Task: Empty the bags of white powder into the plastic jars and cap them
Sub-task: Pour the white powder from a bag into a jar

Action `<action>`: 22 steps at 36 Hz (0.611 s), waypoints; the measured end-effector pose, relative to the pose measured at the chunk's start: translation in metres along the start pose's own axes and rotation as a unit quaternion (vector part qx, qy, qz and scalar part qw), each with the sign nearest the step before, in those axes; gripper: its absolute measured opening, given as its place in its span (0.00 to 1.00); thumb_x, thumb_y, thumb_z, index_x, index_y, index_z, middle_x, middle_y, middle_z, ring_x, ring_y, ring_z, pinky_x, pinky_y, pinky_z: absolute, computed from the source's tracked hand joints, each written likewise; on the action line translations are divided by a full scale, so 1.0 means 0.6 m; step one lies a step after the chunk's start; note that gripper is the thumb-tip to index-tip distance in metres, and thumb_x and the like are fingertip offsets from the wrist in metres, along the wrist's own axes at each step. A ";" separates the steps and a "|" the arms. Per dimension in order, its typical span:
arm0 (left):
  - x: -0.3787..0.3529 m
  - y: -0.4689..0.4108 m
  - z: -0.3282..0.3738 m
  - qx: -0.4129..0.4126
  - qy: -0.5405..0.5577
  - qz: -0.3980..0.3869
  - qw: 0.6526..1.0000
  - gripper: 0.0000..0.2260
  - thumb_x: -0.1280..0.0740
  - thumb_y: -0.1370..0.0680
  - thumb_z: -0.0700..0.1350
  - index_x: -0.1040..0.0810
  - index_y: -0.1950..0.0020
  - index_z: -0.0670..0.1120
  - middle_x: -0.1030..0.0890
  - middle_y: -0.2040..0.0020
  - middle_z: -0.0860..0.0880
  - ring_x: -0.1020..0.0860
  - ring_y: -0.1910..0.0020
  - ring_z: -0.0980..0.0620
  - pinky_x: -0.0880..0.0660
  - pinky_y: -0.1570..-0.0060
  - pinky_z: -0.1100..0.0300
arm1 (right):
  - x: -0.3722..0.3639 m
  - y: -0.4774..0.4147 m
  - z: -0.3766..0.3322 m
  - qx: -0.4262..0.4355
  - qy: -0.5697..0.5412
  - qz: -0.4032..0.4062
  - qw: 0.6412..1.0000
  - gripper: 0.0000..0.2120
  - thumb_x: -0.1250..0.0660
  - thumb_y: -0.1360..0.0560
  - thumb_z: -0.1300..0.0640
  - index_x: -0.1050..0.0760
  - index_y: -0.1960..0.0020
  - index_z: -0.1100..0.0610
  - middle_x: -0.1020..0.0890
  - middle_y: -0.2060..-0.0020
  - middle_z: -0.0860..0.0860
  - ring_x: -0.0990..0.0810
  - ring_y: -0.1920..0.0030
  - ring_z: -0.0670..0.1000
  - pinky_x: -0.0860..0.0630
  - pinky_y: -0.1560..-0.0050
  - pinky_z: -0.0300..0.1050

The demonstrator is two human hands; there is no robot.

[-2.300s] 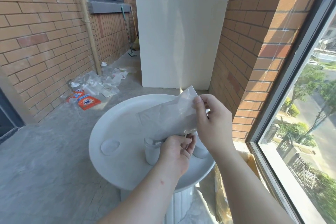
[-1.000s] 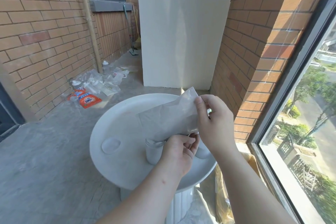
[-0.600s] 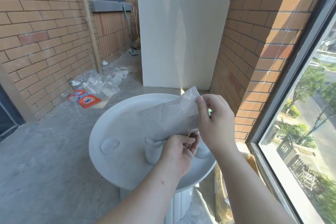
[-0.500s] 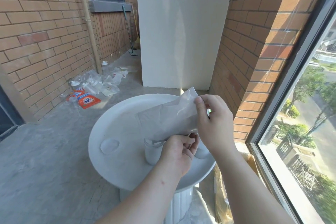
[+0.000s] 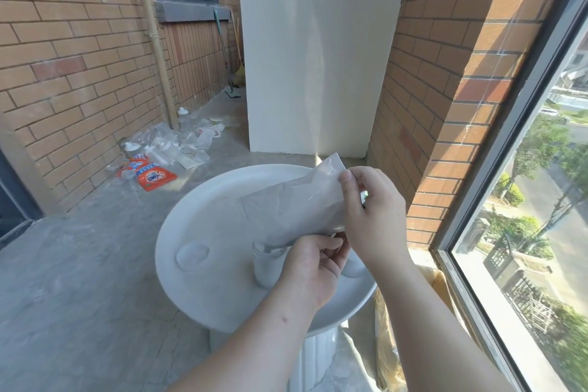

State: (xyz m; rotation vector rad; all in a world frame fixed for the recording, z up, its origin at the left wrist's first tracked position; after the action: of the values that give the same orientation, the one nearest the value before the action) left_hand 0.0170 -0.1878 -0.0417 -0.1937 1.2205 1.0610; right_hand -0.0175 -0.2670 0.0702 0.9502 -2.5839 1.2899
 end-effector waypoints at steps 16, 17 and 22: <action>-0.020 0.006 -0.001 -0.006 0.001 -0.055 0.998 0.17 0.41 0.30 0.22 0.18 0.50 0.35 0.15 0.54 0.41 0.15 0.60 0.47 0.18 0.60 0.60 | 0.002 -0.002 0.006 -0.007 0.006 -0.014 1.000 0.09 0.38 0.17 0.54 0.23 0.54 0.54 0.21 0.60 0.45 0.24 0.55 0.44 0.27 0.53 0.48; -0.020 0.005 -0.001 -0.006 0.001 -0.057 0.998 0.17 0.41 0.30 0.22 0.18 0.50 0.35 0.15 0.54 0.41 0.15 0.60 0.47 0.18 0.60 0.60 | 0.003 -0.003 0.007 -0.007 0.007 -0.014 1.000 0.09 0.38 0.17 0.54 0.23 0.54 0.54 0.21 0.60 0.45 0.24 0.55 0.44 0.27 0.53 0.48; -0.021 0.002 -0.004 -0.008 -0.002 -0.063 0.998 0.17 0.41 0.28 0.22 0.18 0.49 0.35 0.15 0.54 0.41 0.16 0.59 0.47 0.18 0.60 0.59 | 0.008 -0.001 0.014 -0.011 0.013 -0.020 1.000 0.09 0.38 0.17 0.53 0.22 0.54 0.53 0.21 0.60 0.44 0.24 0.55 0.42 0.27 0.54 0.44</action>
State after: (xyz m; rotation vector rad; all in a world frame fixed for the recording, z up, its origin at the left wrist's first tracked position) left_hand 0.0151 -0.1953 -0.0316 -0.2778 1.1807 0.9607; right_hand -0.0195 -0.2760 0.0671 0.9710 -2.5402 1.2534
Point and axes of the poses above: each hand's wrist, its own y-axis away from the middle knuckle, its own x-axis out of the back of the hand, z = x × y, the point moved 7 cm from there along -y, towards the middle knuckle
